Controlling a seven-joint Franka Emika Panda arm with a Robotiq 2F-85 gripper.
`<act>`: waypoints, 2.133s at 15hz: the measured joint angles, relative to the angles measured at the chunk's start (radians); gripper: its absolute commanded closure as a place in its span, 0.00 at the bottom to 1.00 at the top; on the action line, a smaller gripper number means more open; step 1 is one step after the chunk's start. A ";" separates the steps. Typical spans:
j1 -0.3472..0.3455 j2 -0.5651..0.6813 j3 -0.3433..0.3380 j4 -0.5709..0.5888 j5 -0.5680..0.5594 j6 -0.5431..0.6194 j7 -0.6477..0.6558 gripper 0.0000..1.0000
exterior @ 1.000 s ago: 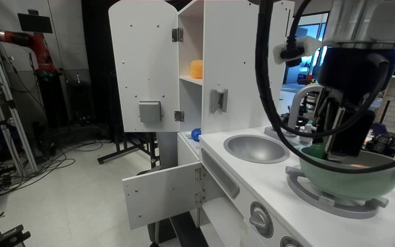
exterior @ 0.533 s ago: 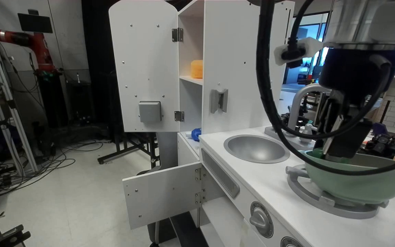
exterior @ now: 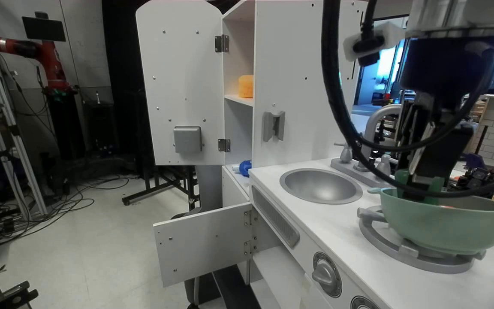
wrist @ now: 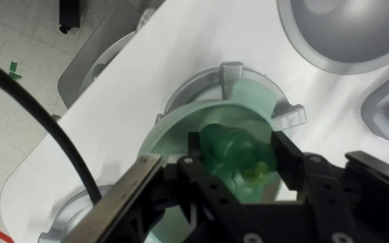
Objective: Open top cabinet door then put the blue container and the green pepper in the bottom compartment of the top cabinet respectively
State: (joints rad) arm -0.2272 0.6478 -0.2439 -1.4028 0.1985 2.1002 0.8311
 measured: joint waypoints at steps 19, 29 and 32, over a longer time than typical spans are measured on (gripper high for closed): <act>0.416 -0.347 0.232 -0.393 -0.325 -0.006 -0.132 0.71; 0.616 -0.039 0.204 -0.183 -0.845 -0.023 0.086 0.71; 0.608 0.100 0.142 -0.015 -0.934 -0.018 0.108 0.71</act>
State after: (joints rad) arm 0.3810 0.7474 -0.1021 -1.4181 -0.7352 2.0824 0.9386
